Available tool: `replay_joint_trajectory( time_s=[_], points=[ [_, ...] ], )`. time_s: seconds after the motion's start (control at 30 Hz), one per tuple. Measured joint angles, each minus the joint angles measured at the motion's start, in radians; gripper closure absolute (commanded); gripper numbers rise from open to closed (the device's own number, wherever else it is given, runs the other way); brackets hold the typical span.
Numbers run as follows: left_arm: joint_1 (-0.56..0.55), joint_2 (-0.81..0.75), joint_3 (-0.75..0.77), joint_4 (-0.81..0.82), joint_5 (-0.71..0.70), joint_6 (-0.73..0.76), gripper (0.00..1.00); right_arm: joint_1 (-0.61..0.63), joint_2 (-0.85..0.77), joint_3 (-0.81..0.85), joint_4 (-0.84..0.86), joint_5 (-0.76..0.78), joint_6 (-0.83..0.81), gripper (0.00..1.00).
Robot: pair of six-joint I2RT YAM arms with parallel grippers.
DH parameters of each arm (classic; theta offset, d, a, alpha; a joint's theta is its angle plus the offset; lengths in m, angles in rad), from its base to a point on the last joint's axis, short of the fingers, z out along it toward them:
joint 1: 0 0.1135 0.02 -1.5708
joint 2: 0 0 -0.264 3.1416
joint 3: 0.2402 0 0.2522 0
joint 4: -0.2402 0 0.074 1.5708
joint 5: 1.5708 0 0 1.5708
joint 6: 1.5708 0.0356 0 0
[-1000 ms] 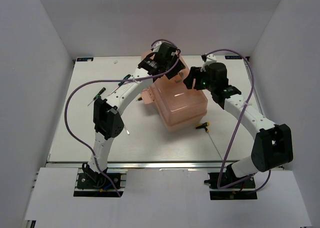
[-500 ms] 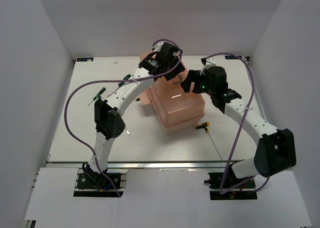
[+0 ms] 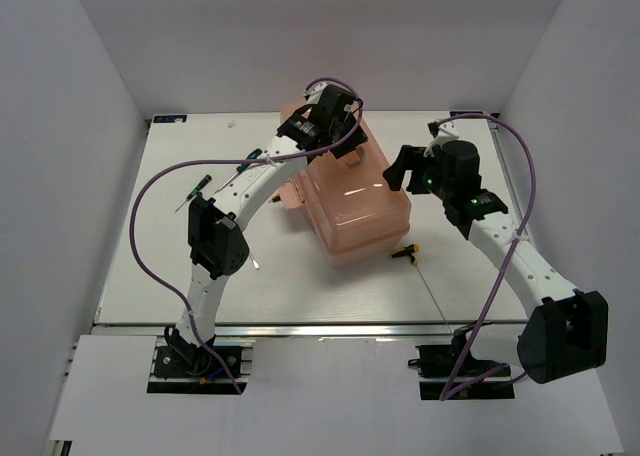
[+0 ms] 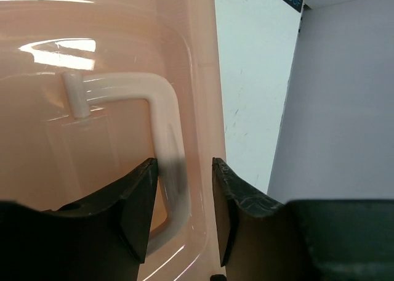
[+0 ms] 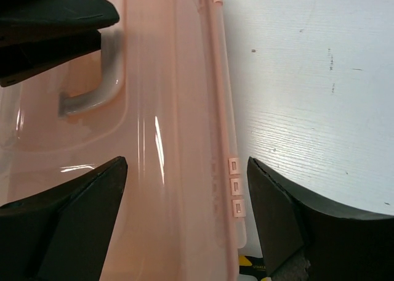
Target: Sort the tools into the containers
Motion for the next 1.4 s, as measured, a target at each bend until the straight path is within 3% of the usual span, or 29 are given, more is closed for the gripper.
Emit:
replay_joint_trajectory(
  time_s=[0.17,0.67,0.93,1.4],
  points=[
    [0.007,-0.029,-0.084,0.111,0.046,-0.004,0.50,-0.030,-0.006,-0.005,0.000,-0.007,-0.003,0.18],
    [0.057,-0.214,-0.534,0.612,0.208,-0.080,0.51,-0.044,0.018,0.013,0.004,-0.158,-0.100,0.19],
    [0.085,-0.231,-0.625,0.763,0.298,-0.114,0.52,-0.043,0.104,0.119,-0.010,-0.211,-0.104,0.20],
    [0.108,-0.232,-0.679,0.881,0.378,-0.144,0.53,-0.043,0.285,0.327,-0.008,-0.315,-0.022,0.26]
  ],
)
